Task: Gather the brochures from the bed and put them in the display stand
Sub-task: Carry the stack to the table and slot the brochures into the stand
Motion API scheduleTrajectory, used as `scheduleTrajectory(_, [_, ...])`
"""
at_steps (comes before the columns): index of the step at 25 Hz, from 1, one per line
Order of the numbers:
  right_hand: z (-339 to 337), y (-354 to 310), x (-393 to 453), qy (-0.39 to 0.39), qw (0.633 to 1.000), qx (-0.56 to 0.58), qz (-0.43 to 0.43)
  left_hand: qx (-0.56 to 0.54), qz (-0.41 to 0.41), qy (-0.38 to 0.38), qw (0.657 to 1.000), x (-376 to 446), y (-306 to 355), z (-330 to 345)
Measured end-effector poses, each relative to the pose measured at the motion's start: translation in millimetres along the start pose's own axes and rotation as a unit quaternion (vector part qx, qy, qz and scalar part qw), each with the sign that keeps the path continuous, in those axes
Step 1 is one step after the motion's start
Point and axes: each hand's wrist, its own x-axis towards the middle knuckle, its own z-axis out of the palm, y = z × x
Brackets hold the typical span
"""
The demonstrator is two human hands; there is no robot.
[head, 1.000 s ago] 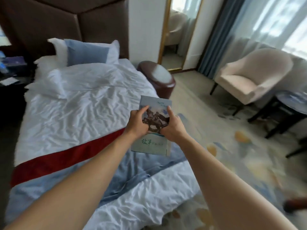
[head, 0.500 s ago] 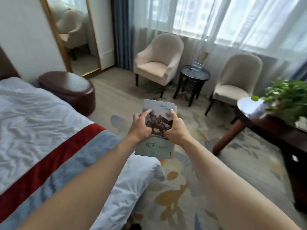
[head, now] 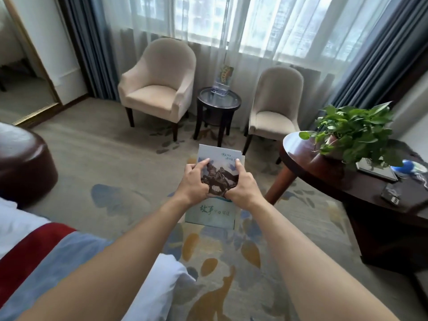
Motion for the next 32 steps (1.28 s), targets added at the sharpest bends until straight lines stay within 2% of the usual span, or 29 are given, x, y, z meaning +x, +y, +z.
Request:
scheduleTrajectory(6, [-22.4,25.9,118.4,-0.005,1.000,0.009,0.019,0.015,-0.015,-0.012,1.000,117.7,6.2,32.5])
scheduleTrajectory(12, [-54.5,28.6,249.7,-0.022,1.000,0.004,0.011,0.026,-0.030,0.013,0.999,245.1,23.7,46.9])
scheduleTrajectory(20, [-58.1,-3.1,420.6,-0.046,0.999,0.011,-0.008,0.023,-0.041,0.044,0.998,413.1,12.2,26.6])
scheduleTrajectory(32, [-67.2,-43.0,680.6,-0.024,0.999,0.011,0.030,0.022,-0.022,-0.001,1.000,687.1,1.2,-1.0])
